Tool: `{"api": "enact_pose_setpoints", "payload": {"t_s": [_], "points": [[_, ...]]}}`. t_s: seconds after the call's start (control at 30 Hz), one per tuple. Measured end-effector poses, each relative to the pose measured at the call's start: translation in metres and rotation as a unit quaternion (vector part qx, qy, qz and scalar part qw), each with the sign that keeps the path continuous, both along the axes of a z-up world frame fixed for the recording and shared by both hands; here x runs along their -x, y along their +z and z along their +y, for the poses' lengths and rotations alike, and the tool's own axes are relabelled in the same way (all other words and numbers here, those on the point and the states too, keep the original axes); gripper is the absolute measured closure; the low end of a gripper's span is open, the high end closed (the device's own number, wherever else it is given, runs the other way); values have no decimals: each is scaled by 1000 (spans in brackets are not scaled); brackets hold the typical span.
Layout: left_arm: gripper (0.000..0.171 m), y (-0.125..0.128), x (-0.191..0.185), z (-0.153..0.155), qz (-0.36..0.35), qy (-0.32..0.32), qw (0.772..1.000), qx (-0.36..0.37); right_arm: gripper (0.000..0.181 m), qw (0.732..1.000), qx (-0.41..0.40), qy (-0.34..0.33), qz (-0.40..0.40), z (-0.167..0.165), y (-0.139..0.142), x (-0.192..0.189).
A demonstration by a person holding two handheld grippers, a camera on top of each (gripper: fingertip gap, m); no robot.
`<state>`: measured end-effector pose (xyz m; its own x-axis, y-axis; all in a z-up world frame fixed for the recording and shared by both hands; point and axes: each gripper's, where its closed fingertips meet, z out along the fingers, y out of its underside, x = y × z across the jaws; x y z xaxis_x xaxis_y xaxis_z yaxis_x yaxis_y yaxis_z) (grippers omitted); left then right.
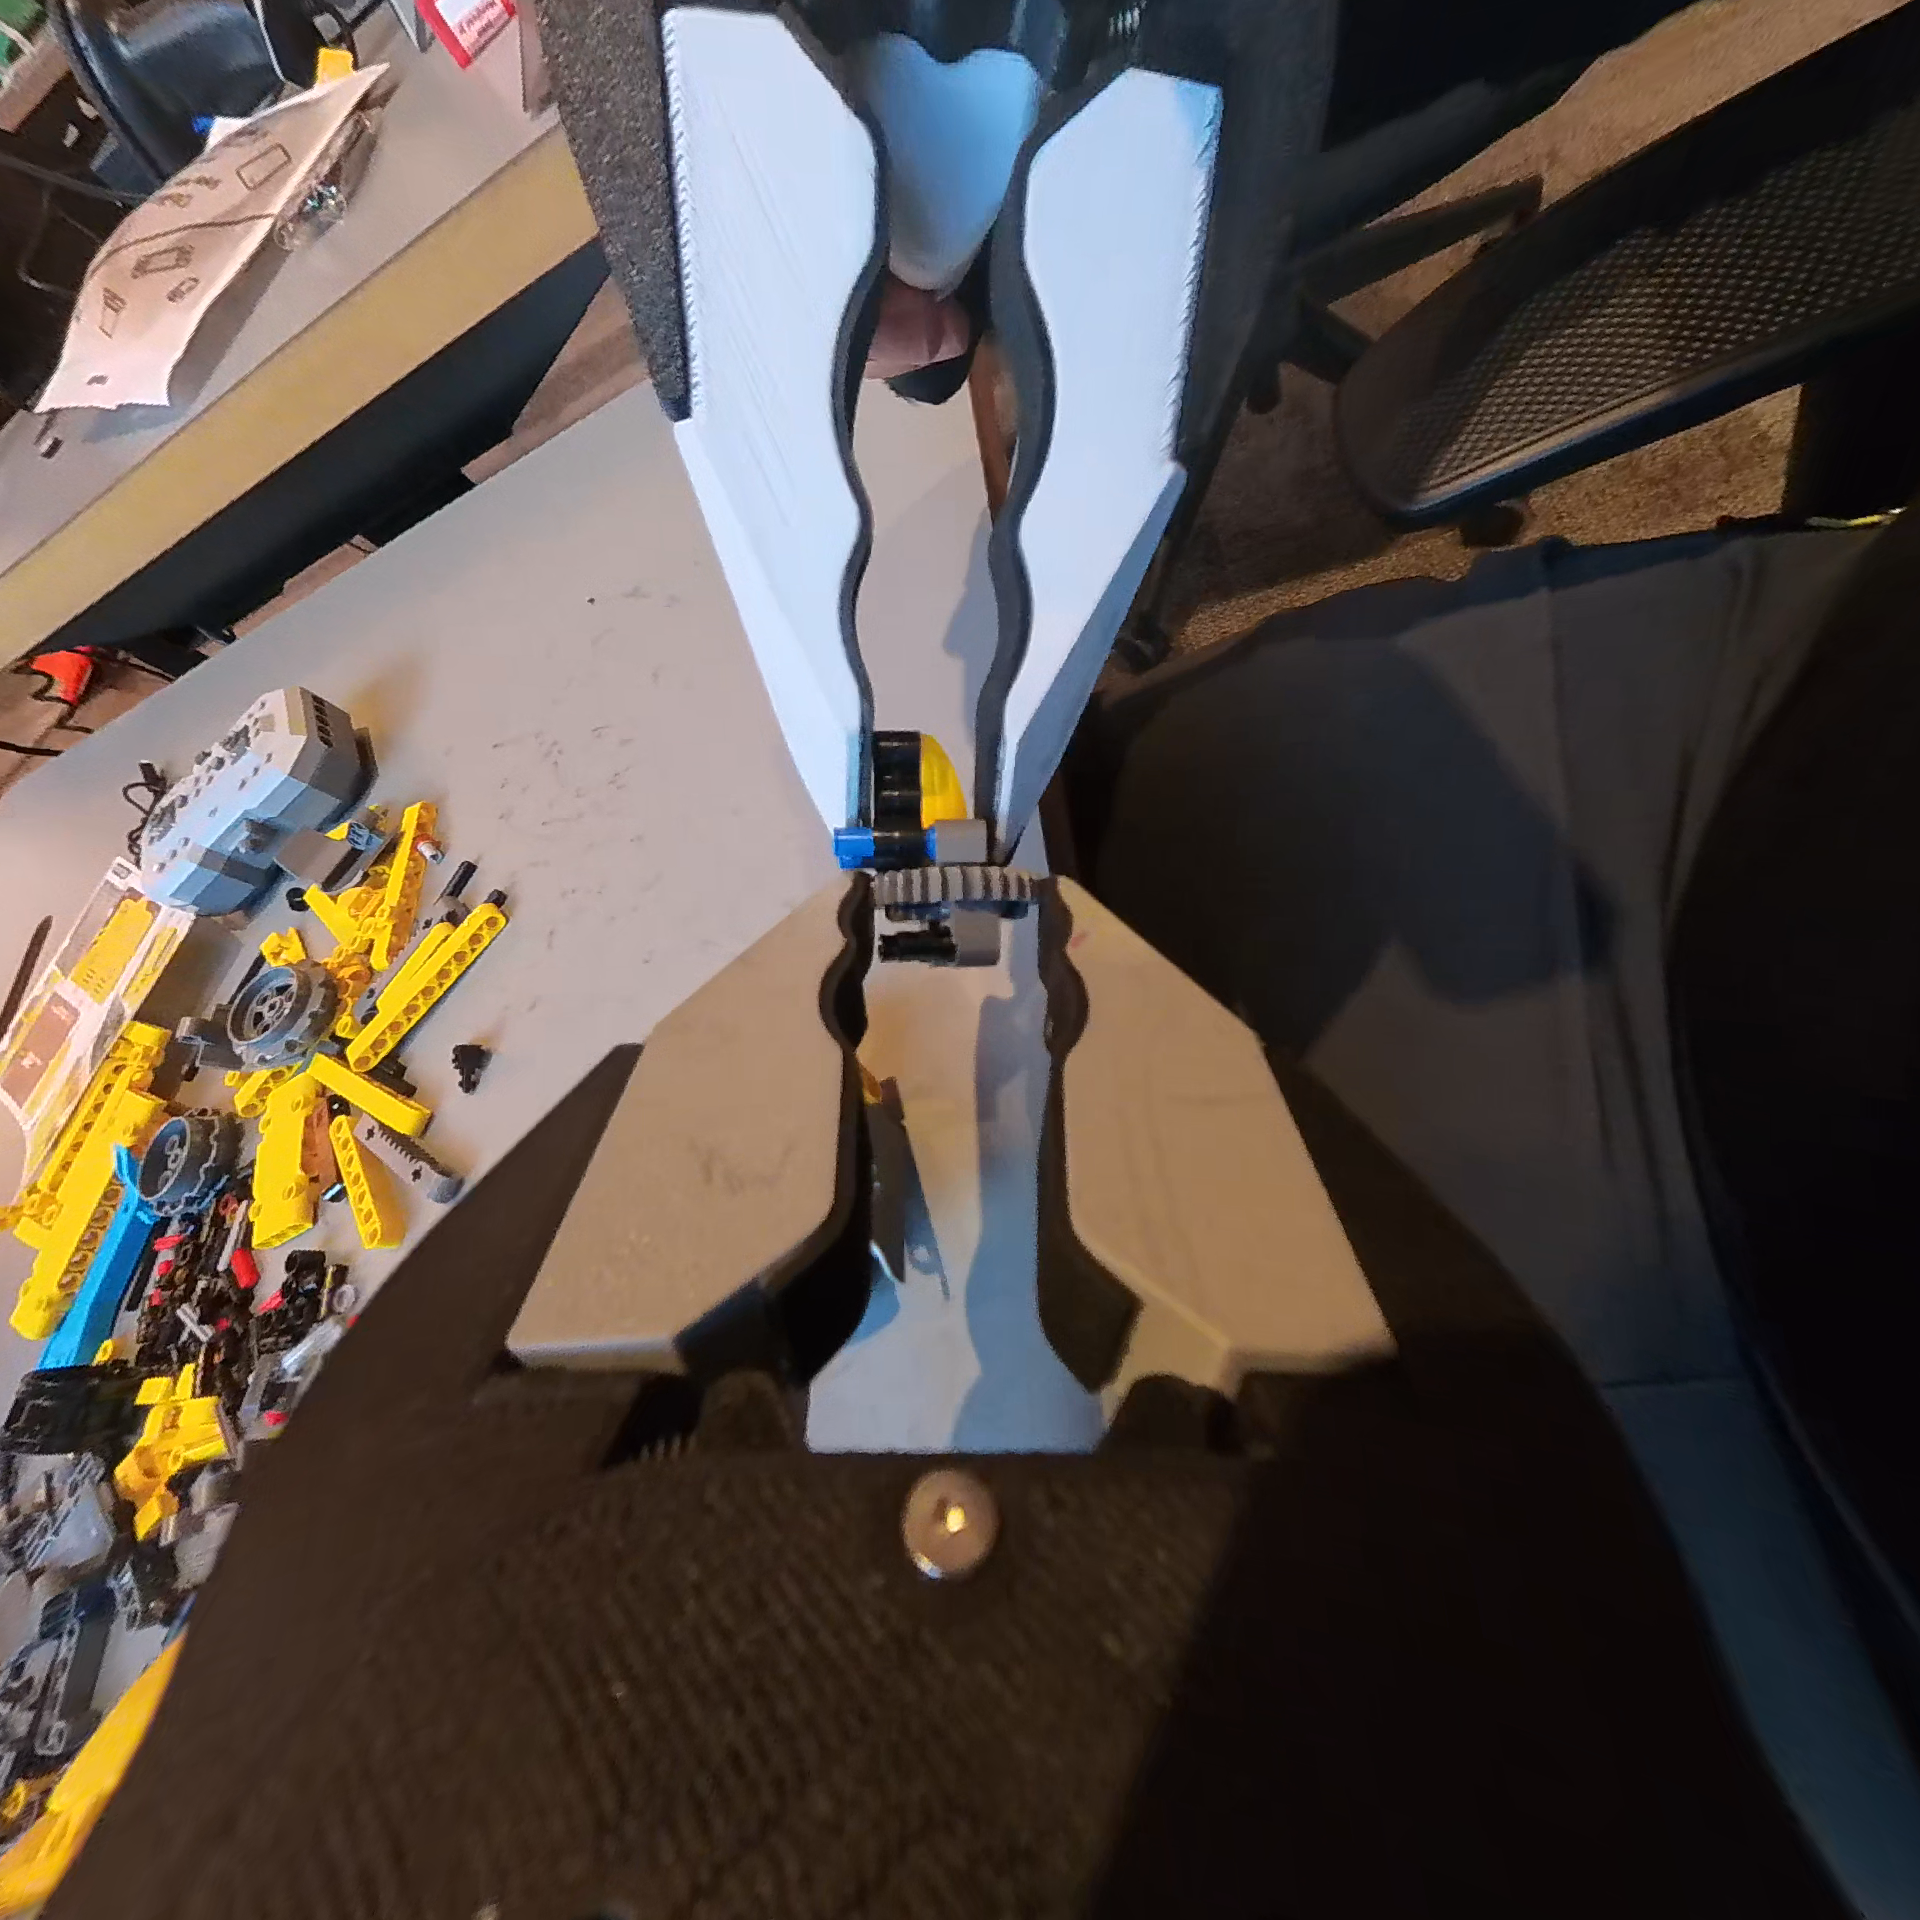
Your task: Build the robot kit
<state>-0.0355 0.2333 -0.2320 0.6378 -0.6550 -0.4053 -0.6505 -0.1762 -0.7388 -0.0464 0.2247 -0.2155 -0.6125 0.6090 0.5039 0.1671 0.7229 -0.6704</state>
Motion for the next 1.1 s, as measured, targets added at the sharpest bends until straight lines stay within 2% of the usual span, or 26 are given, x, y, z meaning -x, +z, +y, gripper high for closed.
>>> {"api": "enact_pose_setpoints", "payload": {"t_s": [0.27,0.47,0.6,0.83,0.93,1.1], "points": [[142,-8,-1,-6,5,-12,1000,22,165,998,-58,32,7,-7,-7,-2],[143,-23,-2,-8,23,-14,998,48,166,987,-143,70,-27,-8,-20,-3],[143,-24,0,-7,15,-11,999,51,166,983,-161,77,-37,-7,-21,0],[142,-45,1,-10,36,-3,996,77,166,986,-131,71,-78,-8,-42,0],[143,-39,7,-8,18,5,998,63,165,995,-59,42,-71,-7,-36,6],[142,-19,5,-5,17,0,1000,-11,165,999,28,21,-33,-8,-17,4]]}}
